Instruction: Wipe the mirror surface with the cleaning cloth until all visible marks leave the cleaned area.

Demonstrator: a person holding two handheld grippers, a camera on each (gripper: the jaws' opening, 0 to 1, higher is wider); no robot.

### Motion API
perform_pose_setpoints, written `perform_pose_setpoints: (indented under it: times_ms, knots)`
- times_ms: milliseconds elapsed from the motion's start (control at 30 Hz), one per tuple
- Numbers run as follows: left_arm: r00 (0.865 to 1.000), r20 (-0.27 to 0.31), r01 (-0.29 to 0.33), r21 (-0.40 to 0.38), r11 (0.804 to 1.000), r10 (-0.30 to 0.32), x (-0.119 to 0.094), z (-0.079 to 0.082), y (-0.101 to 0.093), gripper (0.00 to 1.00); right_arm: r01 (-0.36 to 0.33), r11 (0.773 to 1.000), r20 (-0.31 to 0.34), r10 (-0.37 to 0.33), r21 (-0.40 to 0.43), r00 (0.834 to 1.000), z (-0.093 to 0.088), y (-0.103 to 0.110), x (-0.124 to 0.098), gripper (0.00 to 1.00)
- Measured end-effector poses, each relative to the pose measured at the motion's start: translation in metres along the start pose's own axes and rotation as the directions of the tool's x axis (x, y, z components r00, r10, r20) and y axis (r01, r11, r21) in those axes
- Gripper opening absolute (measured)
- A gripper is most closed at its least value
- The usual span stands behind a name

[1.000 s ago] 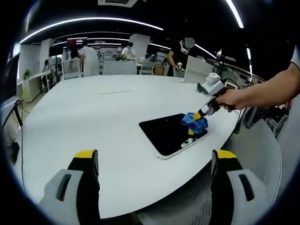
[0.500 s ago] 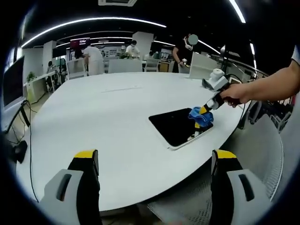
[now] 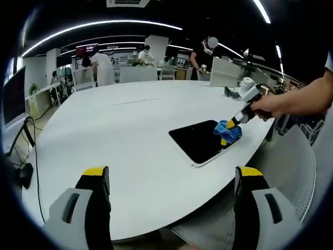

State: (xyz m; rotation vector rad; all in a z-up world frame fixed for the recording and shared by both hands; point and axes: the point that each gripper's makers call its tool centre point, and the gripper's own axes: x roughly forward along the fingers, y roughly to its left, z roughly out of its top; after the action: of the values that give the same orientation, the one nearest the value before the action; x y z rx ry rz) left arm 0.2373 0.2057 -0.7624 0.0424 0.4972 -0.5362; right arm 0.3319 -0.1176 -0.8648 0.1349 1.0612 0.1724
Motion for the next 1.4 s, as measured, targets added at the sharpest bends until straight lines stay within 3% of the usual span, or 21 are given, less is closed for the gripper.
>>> perform_pose_setpoints:
  times_ms: [800, 1400]
  knots:
    - [1.000, -0.001, -0.012, 0.033, 0.999, 0.012, -0.004, 0.004, 0.014, 0.99, 0.013, 0.999, 0.002, -0.013, 0.050, 1.000, -0.028, 0.002, -0.016, 0.01]
    - [1.000, -0.014, -0.018, 0.036, 0.999, 0.019, -0.003, 0.002, 0.015, 0.99, -0.007, 0.996, -0.013, 0.009, 0.087, 1.000, -0.027, 0.013, -0.012, 0.00]
